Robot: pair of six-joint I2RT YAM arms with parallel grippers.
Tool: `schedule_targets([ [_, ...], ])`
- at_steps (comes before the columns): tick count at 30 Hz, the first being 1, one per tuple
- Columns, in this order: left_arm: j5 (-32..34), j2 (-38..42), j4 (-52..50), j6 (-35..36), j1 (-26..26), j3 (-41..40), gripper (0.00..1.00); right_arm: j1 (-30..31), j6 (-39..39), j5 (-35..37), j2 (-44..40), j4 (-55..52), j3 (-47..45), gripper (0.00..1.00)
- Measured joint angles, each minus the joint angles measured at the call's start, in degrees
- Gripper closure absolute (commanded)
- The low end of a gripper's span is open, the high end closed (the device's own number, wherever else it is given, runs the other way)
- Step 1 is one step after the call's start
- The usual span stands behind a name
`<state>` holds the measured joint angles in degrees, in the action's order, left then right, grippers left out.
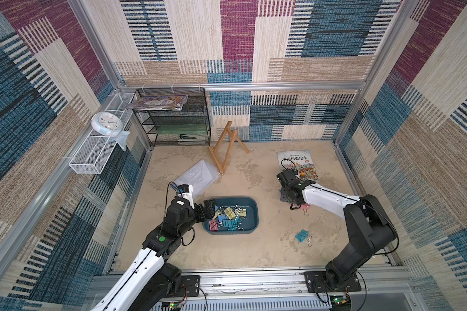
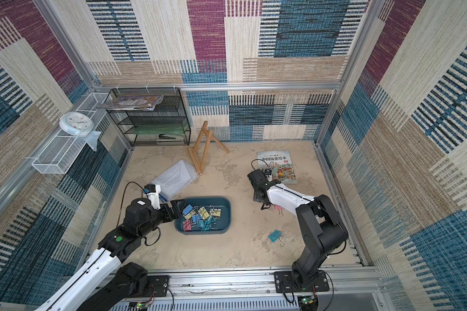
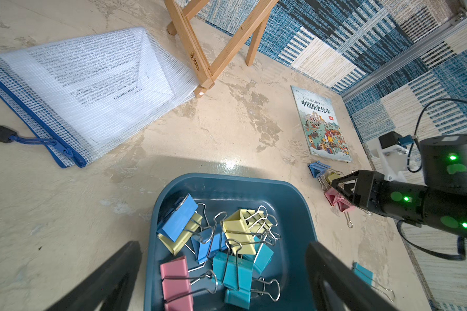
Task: Put the binder clips in the storage box
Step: Pick up the binder clip at the center of the board.
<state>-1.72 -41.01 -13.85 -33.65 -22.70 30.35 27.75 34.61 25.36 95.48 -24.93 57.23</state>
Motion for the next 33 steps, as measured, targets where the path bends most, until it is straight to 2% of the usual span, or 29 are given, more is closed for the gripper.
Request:
schedule_targets([
  [4,0.0,-0.5,0.0,0.0,0.0,0.0,0.01,0.0,-0.6,1.7,0.0,-0.1,-0.4,0.62],
  [21,0.0,-0.4,0.0,-0.6,0.0,0.0,0.01,0.0,-1.3,2.3,-5.8,-0.2,-3.9,0.98],
  [28,-0.3,-1.4,0.1,-1.2,0.0,0.0,0.01,0.1,-0.3,-1.0,-17.0,-1.2,-5.7,1.00],
  [33,-0.5,-1.7,0.6,-1.8,0.0,0.0,0.01,0.1,0.8,-9.0,-28.2,1.7,-8.1,1.00],
])
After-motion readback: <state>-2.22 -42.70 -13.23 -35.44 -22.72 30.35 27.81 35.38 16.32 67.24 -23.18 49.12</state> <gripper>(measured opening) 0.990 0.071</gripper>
